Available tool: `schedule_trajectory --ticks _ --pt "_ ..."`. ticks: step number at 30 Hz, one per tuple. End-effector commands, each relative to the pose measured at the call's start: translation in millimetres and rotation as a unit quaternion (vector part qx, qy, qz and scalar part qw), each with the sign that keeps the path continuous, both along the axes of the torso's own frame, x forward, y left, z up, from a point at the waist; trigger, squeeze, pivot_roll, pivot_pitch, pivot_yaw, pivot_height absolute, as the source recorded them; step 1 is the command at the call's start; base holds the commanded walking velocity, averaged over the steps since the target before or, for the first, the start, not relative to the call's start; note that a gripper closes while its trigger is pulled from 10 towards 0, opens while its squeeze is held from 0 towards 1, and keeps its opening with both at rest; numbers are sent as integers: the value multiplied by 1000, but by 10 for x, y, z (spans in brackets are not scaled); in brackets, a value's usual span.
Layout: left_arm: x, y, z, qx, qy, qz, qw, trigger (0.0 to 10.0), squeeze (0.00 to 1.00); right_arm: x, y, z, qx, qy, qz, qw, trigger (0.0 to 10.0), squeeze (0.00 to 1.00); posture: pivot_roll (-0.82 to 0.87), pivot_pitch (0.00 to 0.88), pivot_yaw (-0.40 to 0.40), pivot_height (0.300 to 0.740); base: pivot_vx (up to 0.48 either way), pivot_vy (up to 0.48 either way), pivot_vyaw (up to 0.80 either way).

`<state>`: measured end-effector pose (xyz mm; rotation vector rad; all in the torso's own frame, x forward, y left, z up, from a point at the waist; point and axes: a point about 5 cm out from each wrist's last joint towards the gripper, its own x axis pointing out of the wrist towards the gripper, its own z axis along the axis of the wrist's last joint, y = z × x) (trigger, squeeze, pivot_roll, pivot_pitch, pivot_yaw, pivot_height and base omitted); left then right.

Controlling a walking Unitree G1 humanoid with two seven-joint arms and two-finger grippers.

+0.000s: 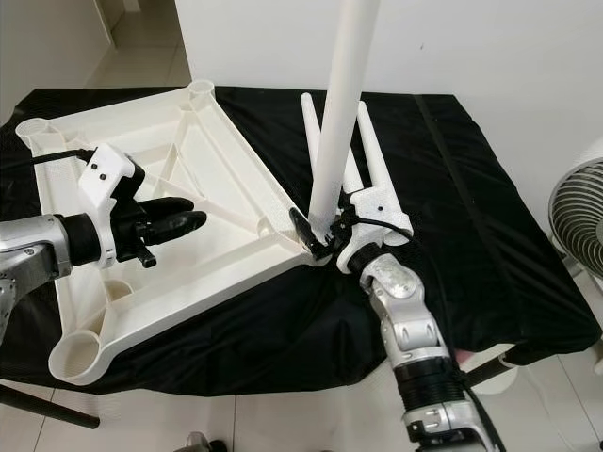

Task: Building children table

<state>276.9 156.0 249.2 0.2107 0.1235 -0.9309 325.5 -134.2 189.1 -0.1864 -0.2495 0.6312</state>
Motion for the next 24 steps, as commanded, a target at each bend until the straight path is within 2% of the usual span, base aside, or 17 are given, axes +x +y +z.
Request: schedule_trajectory --ticks 1,5,12,20,21,22,23,24 --pt "33 16 23 -2 -13 25 1000 10000 0 32 -24 47 -13 5 24 1000 10000 0 27 118 33 740 0 0 0" --pt "27 21 28 -2 -14 26 1000 10000 0 86 -61 106 -42 11 60 997 10000 0 31 117 32 740 0 0 0" --pt "22 32 35 -1 -15 27 1000 10000 0 180 -110 145 -88 17 85 992 10000 0 34 115 32 740 0 0 0" --pt "20 38 37 1 -15 27 1000 10000 0 225 -127 153 -91 38 110 989 10000 0 38 112 35 740 0 0 0" --pt "20 40 38 1 -15 27 1000 10000 0 231 -123 149 -85 45 118 988 3725 0 40 111 36 740 0 0 0" --pt "20 40 38 1 -15 27 1000 10000 0 231 -123 149 -85 45 118 988 3725 0 40 111 36 740 0 0 0" --pt "20 41 40 1 -15 27 1000 10000 0 243 -120 137 -68 59 128 988 0 0 42 111 36 740 0 0 0" --pt "20 41 40 1 -15 27 1000 10000 0 243 -120 137 -68 59 128 988 0 0 42 111 36 740 0 0 0"
